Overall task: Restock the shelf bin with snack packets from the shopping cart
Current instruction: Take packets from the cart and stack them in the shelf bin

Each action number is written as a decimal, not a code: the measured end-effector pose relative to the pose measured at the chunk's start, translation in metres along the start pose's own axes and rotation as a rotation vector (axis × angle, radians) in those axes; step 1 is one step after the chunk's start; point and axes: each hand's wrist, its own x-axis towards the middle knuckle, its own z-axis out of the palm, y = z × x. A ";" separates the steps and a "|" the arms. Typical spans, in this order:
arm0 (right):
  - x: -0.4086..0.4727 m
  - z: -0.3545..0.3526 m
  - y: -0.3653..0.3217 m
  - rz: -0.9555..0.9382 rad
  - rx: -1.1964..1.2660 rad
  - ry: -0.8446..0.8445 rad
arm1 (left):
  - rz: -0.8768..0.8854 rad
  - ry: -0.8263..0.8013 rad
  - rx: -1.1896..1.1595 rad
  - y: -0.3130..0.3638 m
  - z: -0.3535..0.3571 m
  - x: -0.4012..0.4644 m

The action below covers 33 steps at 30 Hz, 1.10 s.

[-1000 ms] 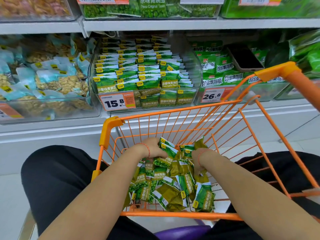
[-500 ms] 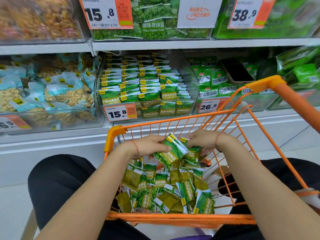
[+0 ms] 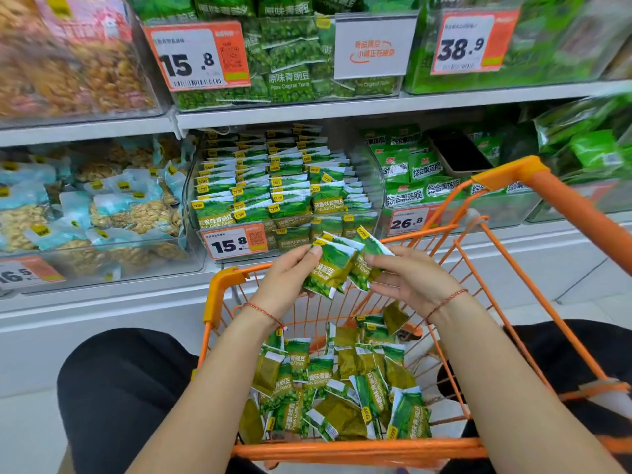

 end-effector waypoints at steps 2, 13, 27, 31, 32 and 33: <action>0.001 0.005 0.003 -0.025 -0.020 0.014 | 0.014 0.055 -0.046 0.001 0.001 -0.002; 0.003 0.021 0.016 -0.060 0.322 0.101 | -0.083 -0.076 -0.382 0.004 0.003 -0.006; -0.003 0.019 0.005 -0.116 -0.007 0.052 | -0.050 -0.007 -0.396 0.006 -0.008 -0.004; -0.002 0.017 0.006 -0.115 -0.106 0.114 | 0.042 0.084 -0.319 0.006 -0.012 -0.002; -0.002 0.018 0.008 -0.081 -0.077 0.081 | 0.074 0.099 -0.249 0.005 -0.010 -0.003; -0.003 0.020 0.009 -0.043 -0.024 0.041 | 0.106 0.120 -0.171 0.005 -0.006 -0.004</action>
